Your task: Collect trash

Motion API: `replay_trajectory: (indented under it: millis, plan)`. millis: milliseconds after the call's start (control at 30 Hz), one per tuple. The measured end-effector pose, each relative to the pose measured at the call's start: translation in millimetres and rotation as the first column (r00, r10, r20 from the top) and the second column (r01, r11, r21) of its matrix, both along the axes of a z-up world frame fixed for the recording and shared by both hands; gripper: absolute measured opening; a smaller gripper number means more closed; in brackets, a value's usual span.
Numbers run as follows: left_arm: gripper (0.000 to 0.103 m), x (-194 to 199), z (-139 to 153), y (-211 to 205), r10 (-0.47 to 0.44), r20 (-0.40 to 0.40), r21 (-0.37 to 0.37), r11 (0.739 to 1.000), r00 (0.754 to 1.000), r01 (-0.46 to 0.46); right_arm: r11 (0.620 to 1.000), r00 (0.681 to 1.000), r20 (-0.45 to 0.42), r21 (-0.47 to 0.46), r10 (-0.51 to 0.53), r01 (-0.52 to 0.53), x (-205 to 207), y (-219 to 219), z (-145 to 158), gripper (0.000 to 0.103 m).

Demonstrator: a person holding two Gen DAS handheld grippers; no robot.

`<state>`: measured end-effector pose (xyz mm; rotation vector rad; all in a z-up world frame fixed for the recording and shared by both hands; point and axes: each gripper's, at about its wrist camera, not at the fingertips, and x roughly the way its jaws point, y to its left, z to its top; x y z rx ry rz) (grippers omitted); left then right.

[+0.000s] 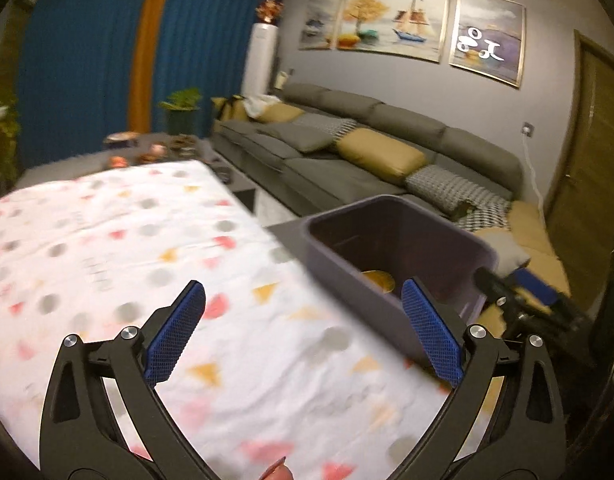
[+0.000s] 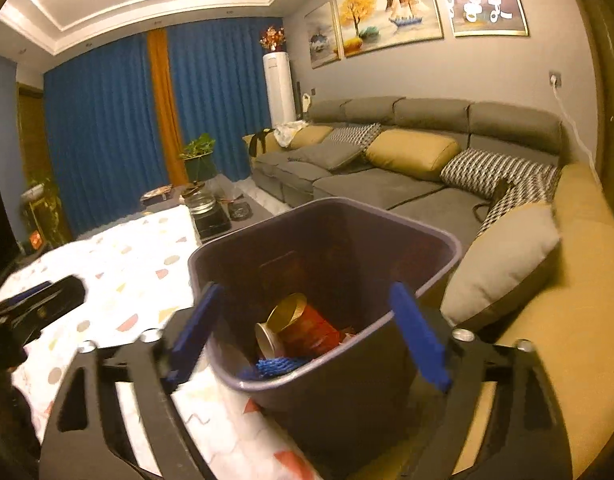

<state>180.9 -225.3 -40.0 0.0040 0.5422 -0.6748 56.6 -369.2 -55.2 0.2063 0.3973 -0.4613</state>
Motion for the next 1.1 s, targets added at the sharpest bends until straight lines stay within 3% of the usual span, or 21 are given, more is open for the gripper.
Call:
replay_trajectory:
  millis: [100, 367, 733, 1100]
  plan:
    - [0.097, -18, 4, 31, 0.079, 0.018, 0.011, 0.997, 0.997, -0.079, 1.000, 1.000, -0.011, -0.009, 0.009, -0.009, -9, 21, 1, 0.097]
    - [0.097, -74, 14, 107, 0.227, 0.089, 0.074, 0.969, 0.970, -0.234, 0.997, 0.999, -0.021, -0.074, 0.038, -0.039, -41, 84, 15, 0.097]
    - [0.097, -133, 23, 181, 0.301, 0.089, 0.061, 0.950, 0.950, -0.306, 0.987, 0.995, -0.017, -0.122, 0.101, -0.102, -88, 152, 24, 0.097]
    - [0.097, -162, 25, 215, 0.332, 0.083, 0.025, 0.942, 0.940, -0.335, 0.981, 0.993, 0.002, -0.157, 0.119, -0.117, -116, 186, 33, 0.097]
